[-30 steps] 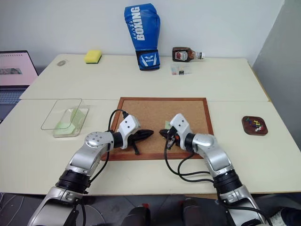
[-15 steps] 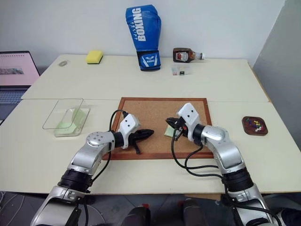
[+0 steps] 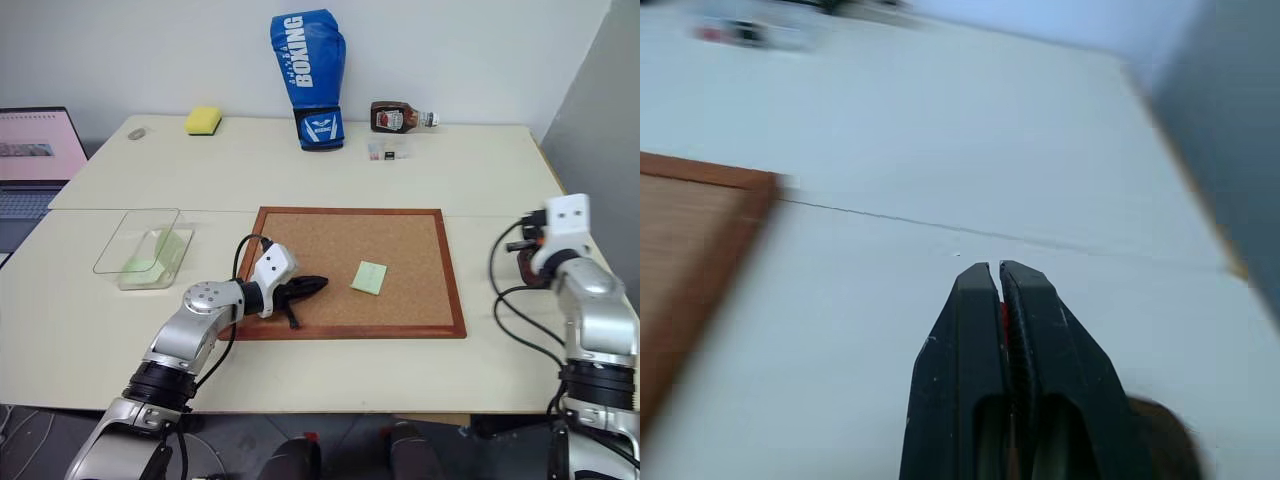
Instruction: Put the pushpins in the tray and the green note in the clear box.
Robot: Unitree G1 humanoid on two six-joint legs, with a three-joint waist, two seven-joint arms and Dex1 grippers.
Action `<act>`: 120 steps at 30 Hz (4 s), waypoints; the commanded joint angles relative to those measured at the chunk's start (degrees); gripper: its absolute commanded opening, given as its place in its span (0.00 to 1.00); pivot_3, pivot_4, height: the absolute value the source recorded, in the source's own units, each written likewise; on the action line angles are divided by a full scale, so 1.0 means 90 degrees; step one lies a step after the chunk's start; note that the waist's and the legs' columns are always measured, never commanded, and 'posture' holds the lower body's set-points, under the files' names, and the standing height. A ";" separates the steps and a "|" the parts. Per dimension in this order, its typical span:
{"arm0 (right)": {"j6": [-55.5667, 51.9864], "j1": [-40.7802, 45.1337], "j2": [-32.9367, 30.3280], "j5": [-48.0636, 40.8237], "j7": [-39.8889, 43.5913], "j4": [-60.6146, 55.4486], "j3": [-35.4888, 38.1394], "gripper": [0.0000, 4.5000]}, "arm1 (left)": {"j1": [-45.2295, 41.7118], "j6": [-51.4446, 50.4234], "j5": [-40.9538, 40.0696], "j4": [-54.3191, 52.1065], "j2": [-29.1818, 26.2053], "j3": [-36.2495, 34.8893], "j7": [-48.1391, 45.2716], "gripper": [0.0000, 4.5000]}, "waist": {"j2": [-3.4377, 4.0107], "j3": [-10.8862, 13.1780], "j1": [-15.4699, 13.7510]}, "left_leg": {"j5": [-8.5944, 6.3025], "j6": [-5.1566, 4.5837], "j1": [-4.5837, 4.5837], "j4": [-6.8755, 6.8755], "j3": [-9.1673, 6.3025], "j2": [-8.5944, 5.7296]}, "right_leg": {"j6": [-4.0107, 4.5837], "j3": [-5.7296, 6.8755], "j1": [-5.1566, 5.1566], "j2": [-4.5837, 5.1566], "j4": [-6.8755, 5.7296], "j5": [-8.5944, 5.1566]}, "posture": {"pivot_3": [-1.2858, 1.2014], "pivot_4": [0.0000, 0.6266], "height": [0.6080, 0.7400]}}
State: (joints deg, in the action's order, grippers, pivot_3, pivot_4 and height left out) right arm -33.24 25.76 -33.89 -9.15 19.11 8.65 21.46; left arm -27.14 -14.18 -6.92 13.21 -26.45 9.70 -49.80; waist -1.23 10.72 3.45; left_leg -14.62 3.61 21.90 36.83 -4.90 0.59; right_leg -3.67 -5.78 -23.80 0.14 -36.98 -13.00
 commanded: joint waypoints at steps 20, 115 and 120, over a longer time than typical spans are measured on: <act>0.0021 0.0868 -0.0178 -0.0859 -0.0066 0.2191 0.0506 0.14 | 0.0091 -0.0040 0.0220 0.0018 -0.0119 0.0173 -0.0158 0.00 | 0.0002 -0.0001 0.0042 | 0.0000 -0.0002 -0.0006 0.0004 0.0011 -0.0003 | -0.0006 -0.0014 0.0011 0.0000 0.0005 0.0003 | 0.52 0.24 1.00; 0.2747 0.0098 0.1021 0.0481 0.3005 -0.1159 -0.3944 0.01 | 0.0032 -0.0102 0.0142 -0.0011 -0.0044 0.0111 -0.0079 0.00 | 0.0003 -0.0001 0.0023 | 0.0001 0.0000 -0.0008 0.0010 -0.0010 0.0001 | -0.0005 0.0008 0.0014 -0.0001 0.0000 0.0002 | 0.52 0.24 1.00; 0.2554 0.0099 0.0743 0.0417 0.3064 -0.1753 -0.3780 0.01 | 0.0002 -0.0395 -0.0106 -0.0140 0.0004 -0.0049 -0.0127 0.00 | 0.0003 -0.0001 0.0020 | 0.0001 0.0000 -0.0007 0.0009 -0.0010 0.0001 | -0.0005 0.0008 0.0014 -0.0001 0.0001 0.0002 | 0.52 0.24 1.00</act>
State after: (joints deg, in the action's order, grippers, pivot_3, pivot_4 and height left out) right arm -9.99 25.73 -26.26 -4.74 46.20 -3.60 -14.25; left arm -27.74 -15.77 -6.81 12.85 -26.65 9.84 -50.69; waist -1.20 10.71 3.64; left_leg -14.61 3.61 21.84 36.91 -5.00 0.60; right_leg -3.72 -5.70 -23.67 0.13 -36.97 -12.98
